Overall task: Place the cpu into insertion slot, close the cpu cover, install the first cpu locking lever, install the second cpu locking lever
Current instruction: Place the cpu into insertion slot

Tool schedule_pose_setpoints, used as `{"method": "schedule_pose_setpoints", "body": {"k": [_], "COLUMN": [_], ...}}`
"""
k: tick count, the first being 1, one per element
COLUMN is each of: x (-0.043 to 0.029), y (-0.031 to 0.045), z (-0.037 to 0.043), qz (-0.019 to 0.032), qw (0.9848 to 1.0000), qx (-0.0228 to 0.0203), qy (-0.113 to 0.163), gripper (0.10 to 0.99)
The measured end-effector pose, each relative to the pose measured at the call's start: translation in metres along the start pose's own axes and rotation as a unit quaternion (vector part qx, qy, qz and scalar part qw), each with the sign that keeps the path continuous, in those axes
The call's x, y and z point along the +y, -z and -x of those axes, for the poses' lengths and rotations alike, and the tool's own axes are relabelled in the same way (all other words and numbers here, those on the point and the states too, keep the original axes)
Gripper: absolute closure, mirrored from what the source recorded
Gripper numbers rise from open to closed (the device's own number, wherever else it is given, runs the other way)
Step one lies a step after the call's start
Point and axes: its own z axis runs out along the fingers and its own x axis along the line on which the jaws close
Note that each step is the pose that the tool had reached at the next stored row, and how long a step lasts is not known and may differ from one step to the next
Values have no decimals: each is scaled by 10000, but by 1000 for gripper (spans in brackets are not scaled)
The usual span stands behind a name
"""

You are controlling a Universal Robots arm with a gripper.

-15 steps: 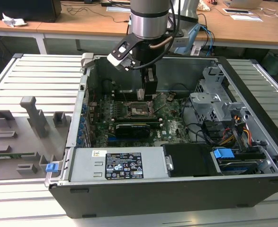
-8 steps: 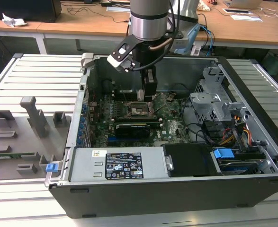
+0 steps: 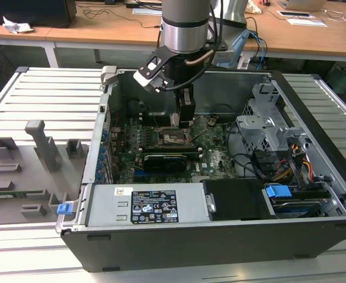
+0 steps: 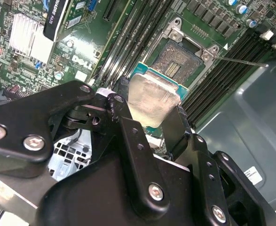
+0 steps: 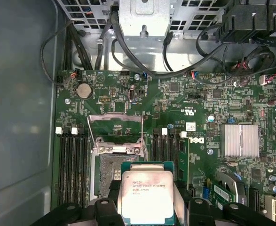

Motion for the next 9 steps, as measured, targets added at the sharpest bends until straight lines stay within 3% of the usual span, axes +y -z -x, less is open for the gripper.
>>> {"method": "schedule_pose_setpoints", "body": {"k": [9], "x": [-6], "y": [-51], "z": [1], "qz": [0], "qw": [10000], "qx": [0], "qy": [-5], "gripper": [561]}}
